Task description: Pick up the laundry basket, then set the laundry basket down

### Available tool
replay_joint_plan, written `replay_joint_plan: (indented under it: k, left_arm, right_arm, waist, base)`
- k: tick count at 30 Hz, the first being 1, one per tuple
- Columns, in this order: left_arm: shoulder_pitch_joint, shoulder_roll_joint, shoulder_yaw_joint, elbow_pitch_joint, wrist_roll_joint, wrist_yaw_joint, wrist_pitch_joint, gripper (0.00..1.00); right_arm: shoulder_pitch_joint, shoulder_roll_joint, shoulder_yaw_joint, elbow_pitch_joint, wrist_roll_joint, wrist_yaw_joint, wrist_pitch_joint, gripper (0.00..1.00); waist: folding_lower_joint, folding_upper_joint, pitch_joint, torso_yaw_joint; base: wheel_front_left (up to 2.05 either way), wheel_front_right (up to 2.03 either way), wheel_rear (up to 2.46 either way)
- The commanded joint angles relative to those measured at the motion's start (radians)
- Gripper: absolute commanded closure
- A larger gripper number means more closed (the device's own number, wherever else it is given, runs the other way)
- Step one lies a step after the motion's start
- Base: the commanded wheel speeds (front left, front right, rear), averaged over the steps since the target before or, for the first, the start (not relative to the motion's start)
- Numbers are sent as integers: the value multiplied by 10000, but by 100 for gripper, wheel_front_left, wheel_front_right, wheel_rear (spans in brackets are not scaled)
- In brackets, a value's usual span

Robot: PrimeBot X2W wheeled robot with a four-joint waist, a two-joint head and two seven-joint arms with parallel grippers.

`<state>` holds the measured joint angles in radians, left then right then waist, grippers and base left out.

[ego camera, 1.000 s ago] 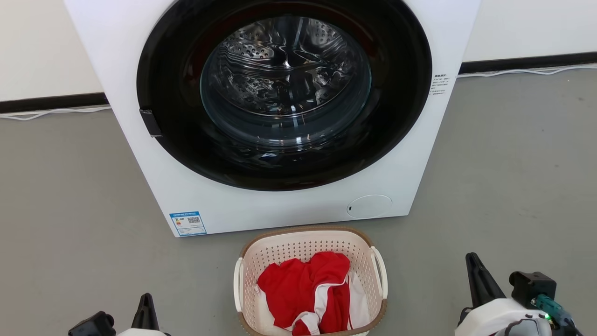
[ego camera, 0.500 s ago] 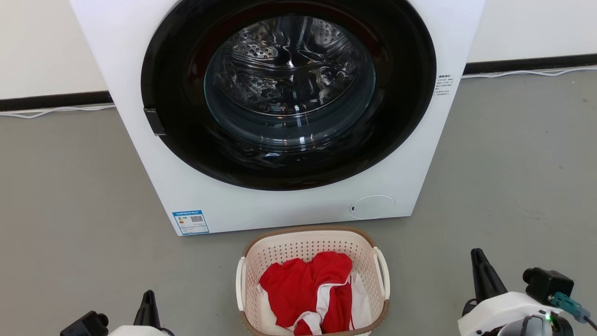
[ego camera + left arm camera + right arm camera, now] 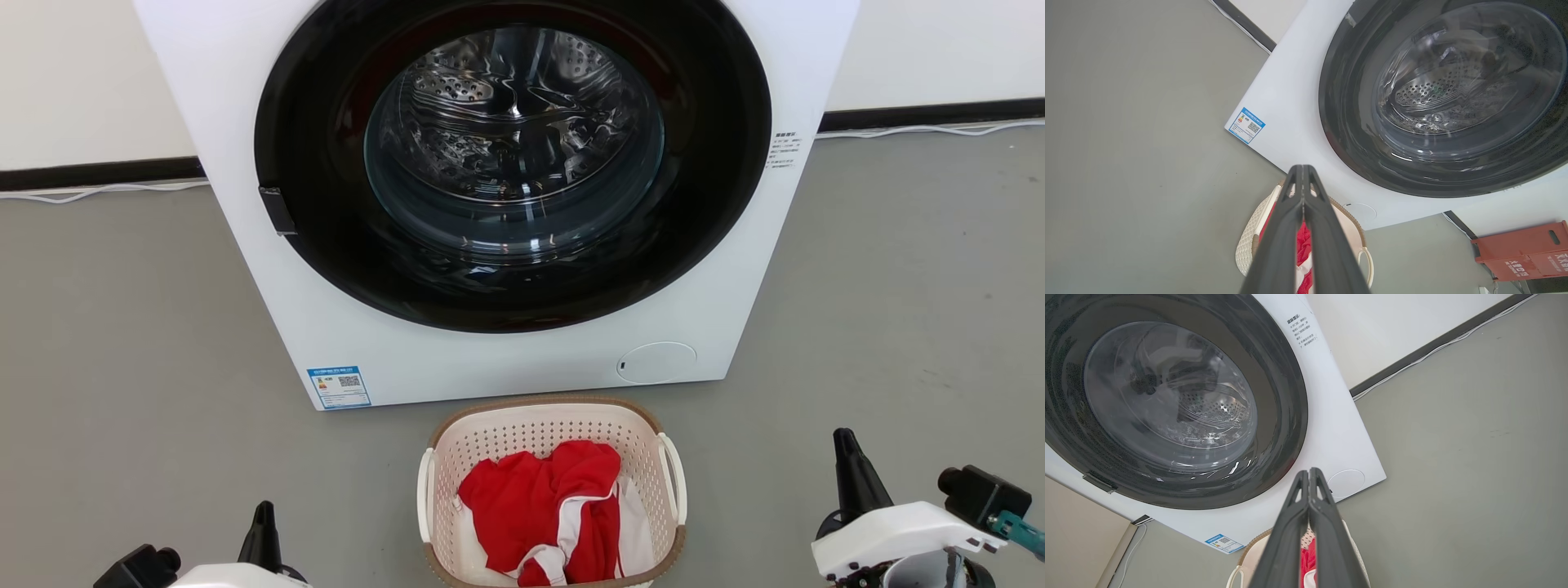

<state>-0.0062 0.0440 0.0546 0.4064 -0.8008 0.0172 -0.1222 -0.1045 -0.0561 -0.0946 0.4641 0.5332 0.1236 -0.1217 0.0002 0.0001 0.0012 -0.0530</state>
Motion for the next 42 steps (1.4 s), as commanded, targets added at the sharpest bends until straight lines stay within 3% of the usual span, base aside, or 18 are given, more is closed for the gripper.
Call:
replay_joint_plan:
  k: [1, 42]
  left_arm:
    - [-469, 105, 158, -328, -254, -118, 65, 100]
    - [-752, 83, 384, -986, -4272, -817, 1244, 100]
  right_arm:
    - [-203, -71, 40, -364, 359, 27, 111, 100]
    - [-117, -4, -82, -1304, 5699, 50, 1263, 100]
  waist:
    - [-2, -1, 1, 9]
    - [-2, -1, 10, 277]
  base:
    - [0, 0, 0]
    - [0, 0, 0]
